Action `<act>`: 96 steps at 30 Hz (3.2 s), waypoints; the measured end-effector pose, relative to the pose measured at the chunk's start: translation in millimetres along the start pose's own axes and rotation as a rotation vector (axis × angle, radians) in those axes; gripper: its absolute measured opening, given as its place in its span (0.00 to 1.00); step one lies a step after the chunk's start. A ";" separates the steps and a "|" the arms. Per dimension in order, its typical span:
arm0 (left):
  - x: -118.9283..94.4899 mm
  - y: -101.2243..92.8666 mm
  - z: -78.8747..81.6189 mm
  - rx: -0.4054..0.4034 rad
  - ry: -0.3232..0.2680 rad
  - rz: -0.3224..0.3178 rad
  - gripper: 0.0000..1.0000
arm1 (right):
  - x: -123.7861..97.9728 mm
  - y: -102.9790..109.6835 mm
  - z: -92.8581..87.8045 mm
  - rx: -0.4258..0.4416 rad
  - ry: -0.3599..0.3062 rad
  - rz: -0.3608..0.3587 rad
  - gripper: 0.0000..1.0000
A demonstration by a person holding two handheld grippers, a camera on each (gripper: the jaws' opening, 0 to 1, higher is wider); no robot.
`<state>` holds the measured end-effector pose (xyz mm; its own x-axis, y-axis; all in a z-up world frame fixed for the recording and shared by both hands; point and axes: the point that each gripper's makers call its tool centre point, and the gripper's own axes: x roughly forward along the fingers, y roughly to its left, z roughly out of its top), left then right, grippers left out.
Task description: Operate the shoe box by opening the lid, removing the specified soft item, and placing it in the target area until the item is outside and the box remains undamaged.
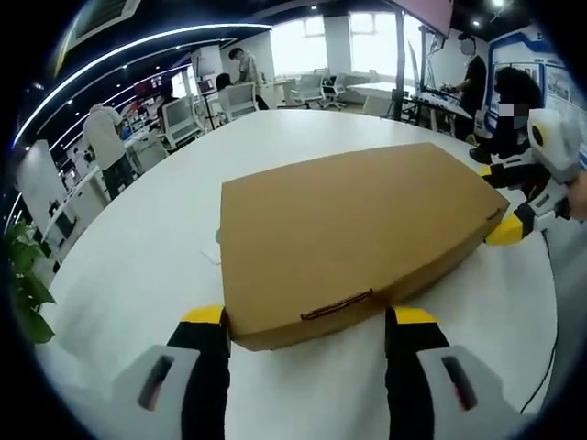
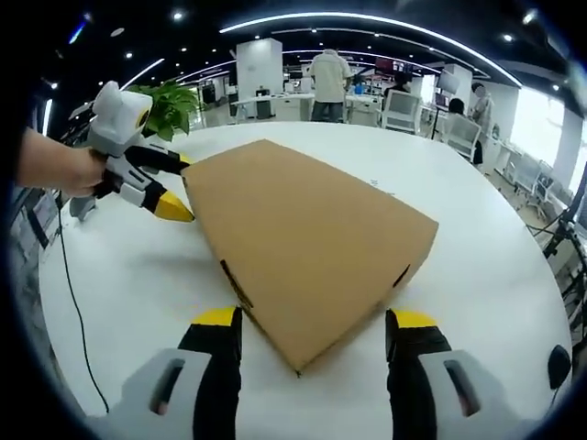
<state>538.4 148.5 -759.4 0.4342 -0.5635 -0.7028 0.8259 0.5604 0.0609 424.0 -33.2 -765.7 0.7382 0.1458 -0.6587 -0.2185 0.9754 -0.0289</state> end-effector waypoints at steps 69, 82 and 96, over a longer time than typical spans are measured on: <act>-43.6 -43.2 -39.3 -0.240 -0.092 0.225 0.66 | -5.9 0.3 -11.4 -0.192 0.076 0.100 0.59; -55.3 -59.0 -50.2 -0.292 -0.095 0.245 0.65 | -14.2 6.3 -20.2 -0.190 0.098 0.108 0.57; -71.4 -77.8 -66.5 -0.305 -0.079 0.264 0.61 | -27.0 16.9 -32.1 -0.194 0.117 0.117 0.60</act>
<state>419.2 185.5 -761.1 0.6534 -0.4141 -0.6337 0.5430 0.8396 0.0112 379.9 -26.0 -772.5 0.6243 0.2251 -0.7480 -0.4247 0.9015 -0.0832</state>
